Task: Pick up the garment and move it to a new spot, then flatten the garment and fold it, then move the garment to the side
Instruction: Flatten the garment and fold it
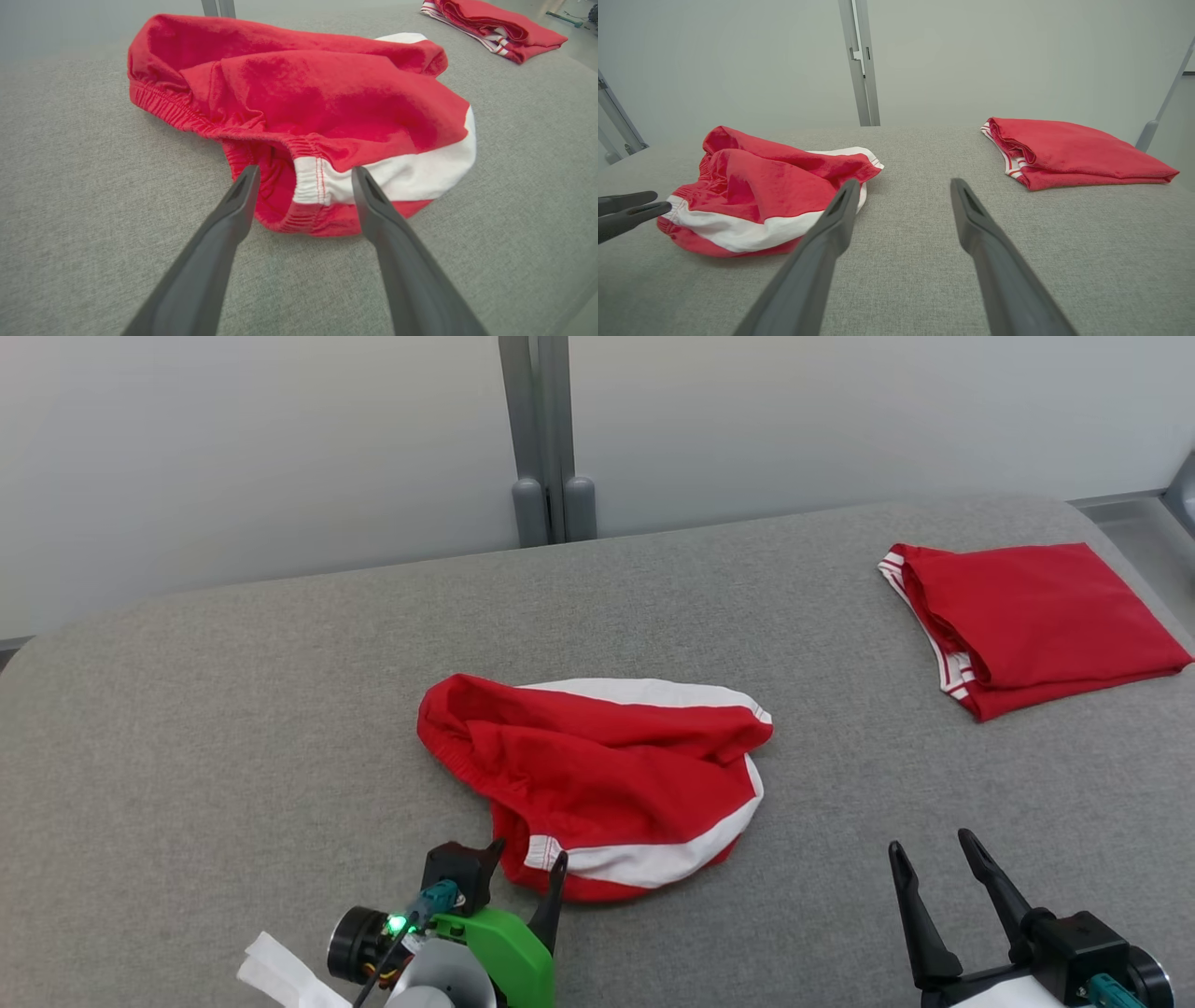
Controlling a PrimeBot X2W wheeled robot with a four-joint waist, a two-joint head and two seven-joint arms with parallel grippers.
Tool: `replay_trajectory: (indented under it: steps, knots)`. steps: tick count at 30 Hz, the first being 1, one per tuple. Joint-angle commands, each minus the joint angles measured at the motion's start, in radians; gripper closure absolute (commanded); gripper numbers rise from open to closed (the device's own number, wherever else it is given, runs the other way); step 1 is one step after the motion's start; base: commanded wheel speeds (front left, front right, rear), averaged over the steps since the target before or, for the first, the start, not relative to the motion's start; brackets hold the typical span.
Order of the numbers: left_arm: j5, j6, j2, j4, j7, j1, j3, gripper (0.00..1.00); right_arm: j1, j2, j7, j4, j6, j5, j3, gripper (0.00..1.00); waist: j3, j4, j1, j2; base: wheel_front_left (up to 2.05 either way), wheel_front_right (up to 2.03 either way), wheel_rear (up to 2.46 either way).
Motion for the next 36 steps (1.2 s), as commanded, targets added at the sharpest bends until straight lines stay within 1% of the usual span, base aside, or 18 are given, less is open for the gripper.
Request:
replay_trajectory:
  steps: [1, 6, 7, 8, 9, 10, 11, 15, 18, 22, 26, 31, 36]
  knots:
    - [0.006, 0.005, 0.009, 0.010, 0.000, -0.022, 0.001, 0.00, -0.011, -0.005, 0.000, -0.004, 0.000, 0.003, 0.000, 0.00, 0.006, -0.007, 0.0000, 0.0000, 0.00, 0.00, 0.00]
    - [-0.004, 0.004, 0.012, 0.041, 0.004, -0.040, 0.001, 0.00, -0.013, -0.005, 0.000, -0.005, 0.000, 0.001, -0.001, 0.00, 0.014, -0.020, 0.0000, 0.0000, 0.00, 0.00, 0.00]
    - [-0.005, 0.004, 0.012, 0.045, 0.005, -0.041, 0.000, 0.08, -0.014, -0.004, 0.000, -0.005, 0.000, 0.001, -0.001, 0.00, 0.016, -0.022, 0.0000, 0.0000, 0.00, 0.00, 0.00]
    - [-0.006, 0.005, 0.012, 0.047, 0.004, -0.042, -0.001, 0.29, -0.014, -0.004, 0.000, -0.005, 0.000, 0.000, -0.002, 0.00, 0.016, -0.024, 0.0000, 0.0000, 0.00, 0.00, 0.00]
    - [-0.007, 0.004, 0.012, 0.049, 0.003, -0.044, -0.002, 0.63, -0.014, -0.004, 0.000, -0.005, 0.000, 0.000, -0.002, 0.00, 0.017, -0.025, 0.0000, 0.0000, 0.00, 0.00, 0.00]
    - [-0.009, 0.002, 0.012, 0.050, 0.001, -0.045, -0.004, 0.94, -0.014, -0.004, 0.000, -0.005, 0.000, 0.000, -0.003, 0.00, 0.017, -0.026, 0.0000, 0.0000, 0.00, 0.00, 0.00]
    - [-0.010, 0.001, 0.012, 0.052, 0.000, -0.046, -0.004, 1.00, -0.014, -0.003, 0.000, -0.004, 0.000, 0.000, -0.003, 0.00, 0.017, -0.027, 0.0000, 0.0000, 0.00, 0.00, 0.00]
    - [-0.027, -0.009, 0.011, 0.060, 0.015, -0.043, -0.003, 1.00, -0.014, 0.000, 0.000, -0.002, 0.000, -0.004, -0.005, 0.00, 0.016, -0.028, 0.0000, 0.0000, 0.00, 0.00, 0.00]
    - [-0.049, -0.028, 0.010, 0.060, 0.032, -0.041, -0.005, 1.00, -0.015, 0.003, 0.000, -0.001, 0.000, -0.004, -0.007, 0.00, 0.012, -0.027, 0.0000, 0.0000, 0.00, 0.00, 0.00]
    - [-0.082, -0.060, 0.010, 0.038, 0.043, -0.046, -0.008, 1.00, -0.017, 0.010, 0.000, -0.001, 0.000, -0.004, -0.007, 0.00, -0.001, -0.029, 0.0000, 0.0000, 0.00, 0.00, 0.00]
    - [-0.127, -0.096, 0.011, -0.018, 0.064, -0.079, -0.029, 1.00, -0.016, 0.019, 0.000, 0.001, 0.000, -0.004, -0.007, 0.00, -0.016, -0.032, 0.0000, 0.0000, 0.00, 0.00, 0.00]
    - [-0.171, -0.114, 0.055, -0.130, 0.156, -0.182, -0.090, 1.00, -0.021, 0.029, 0.000, 0.005, 0.000, -0.001, -0.007, 0.00, -0.029, -0.052, 0.0000, 0.0000, 0.00, 0.00, 0.00]
    - [-0.249, -0.115, 0.113, -0.265, 0.238, -0.324, -0.128, 1.00, -0.018, 0.042, 0.000, 0.010, 0.000, 0.005, -0.004, 0.00, -0.033, -0.080, 0.0000, 0.0000, 0.00, 0.00, 0.00]
